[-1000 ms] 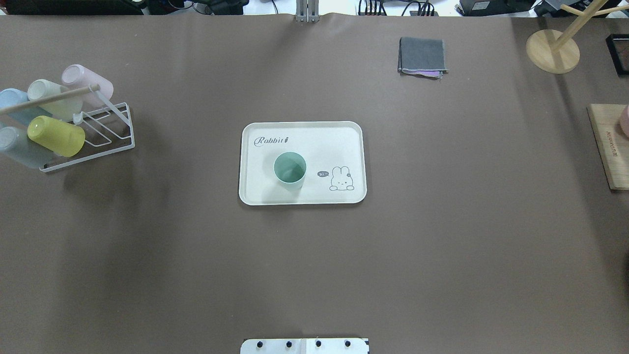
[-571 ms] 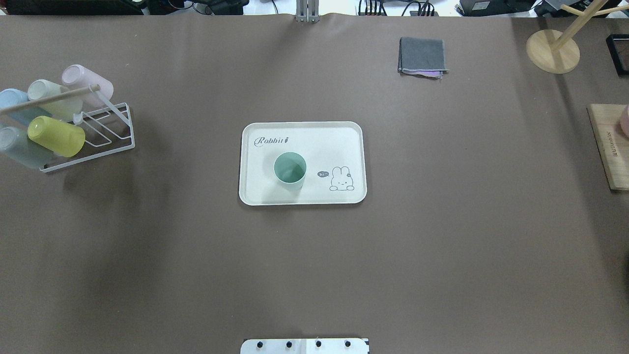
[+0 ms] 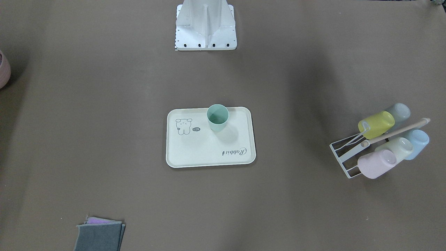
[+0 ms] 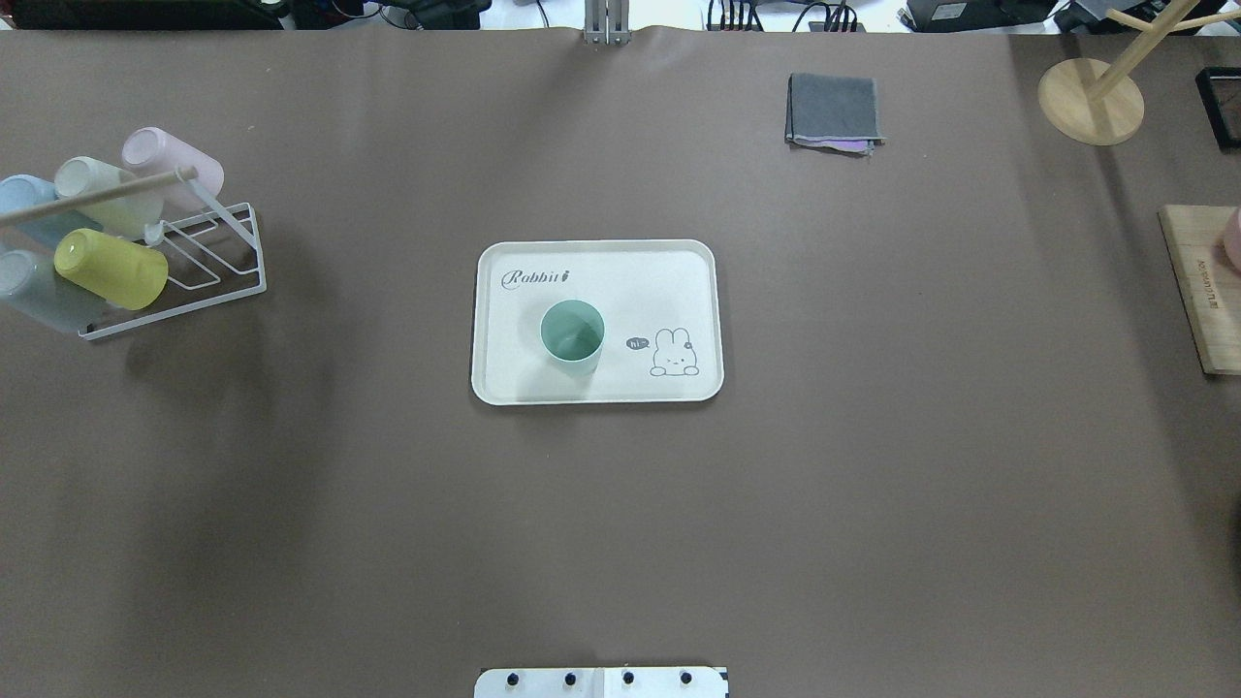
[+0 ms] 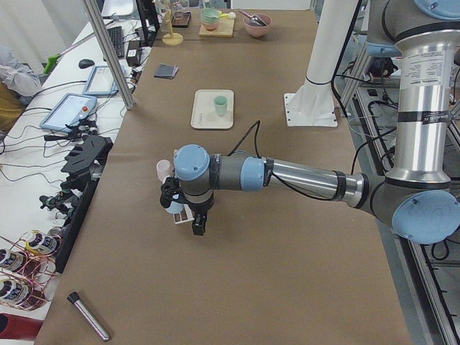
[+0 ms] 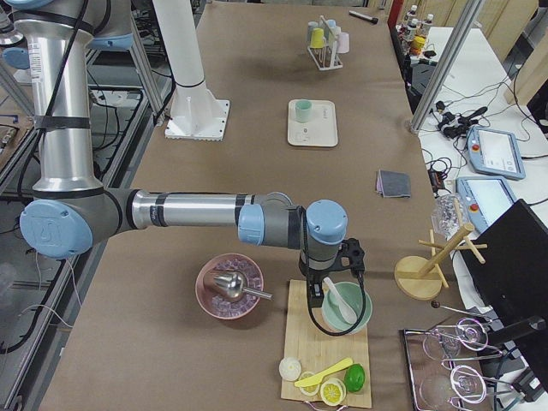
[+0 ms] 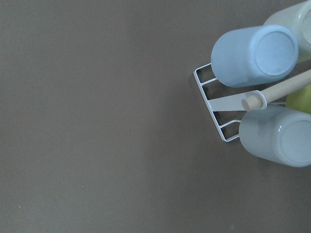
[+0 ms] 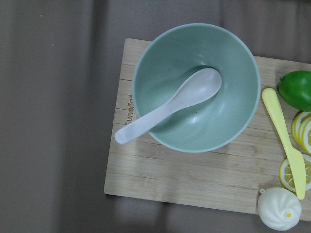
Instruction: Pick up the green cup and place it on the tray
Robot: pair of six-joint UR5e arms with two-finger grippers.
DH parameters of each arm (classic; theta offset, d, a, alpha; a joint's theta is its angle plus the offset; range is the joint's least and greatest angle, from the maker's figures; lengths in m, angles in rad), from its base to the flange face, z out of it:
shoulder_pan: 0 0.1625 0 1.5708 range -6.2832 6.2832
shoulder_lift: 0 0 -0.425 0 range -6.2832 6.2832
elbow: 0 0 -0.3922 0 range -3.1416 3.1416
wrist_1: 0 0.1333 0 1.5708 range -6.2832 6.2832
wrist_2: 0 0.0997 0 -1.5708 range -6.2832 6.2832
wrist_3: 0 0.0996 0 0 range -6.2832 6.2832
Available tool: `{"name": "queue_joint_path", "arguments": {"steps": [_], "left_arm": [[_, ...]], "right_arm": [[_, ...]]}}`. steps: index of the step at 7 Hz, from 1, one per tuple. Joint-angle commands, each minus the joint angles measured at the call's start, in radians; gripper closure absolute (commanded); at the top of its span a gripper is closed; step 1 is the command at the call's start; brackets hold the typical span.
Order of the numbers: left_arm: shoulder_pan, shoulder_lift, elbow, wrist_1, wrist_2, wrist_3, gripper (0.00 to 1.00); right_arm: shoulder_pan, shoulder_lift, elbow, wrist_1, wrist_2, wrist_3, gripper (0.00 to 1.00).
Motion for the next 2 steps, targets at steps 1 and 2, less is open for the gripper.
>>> {"name": "queue_joint_path", "arguments": {"steps": [1,2], "left_arm": [[-0.003,0.003,-0.013,0.005,-0.003,-0.021,0.02],[-0.006,0.005,-0.022,0.01,-0.029,-0.026,0.02]], "right_arm": [[0.0,0.0,0.0,0.0,0.0,0.0,0.0],[0.0,0.0,0.0,0.0,0.0,0.0,0.0]]}}
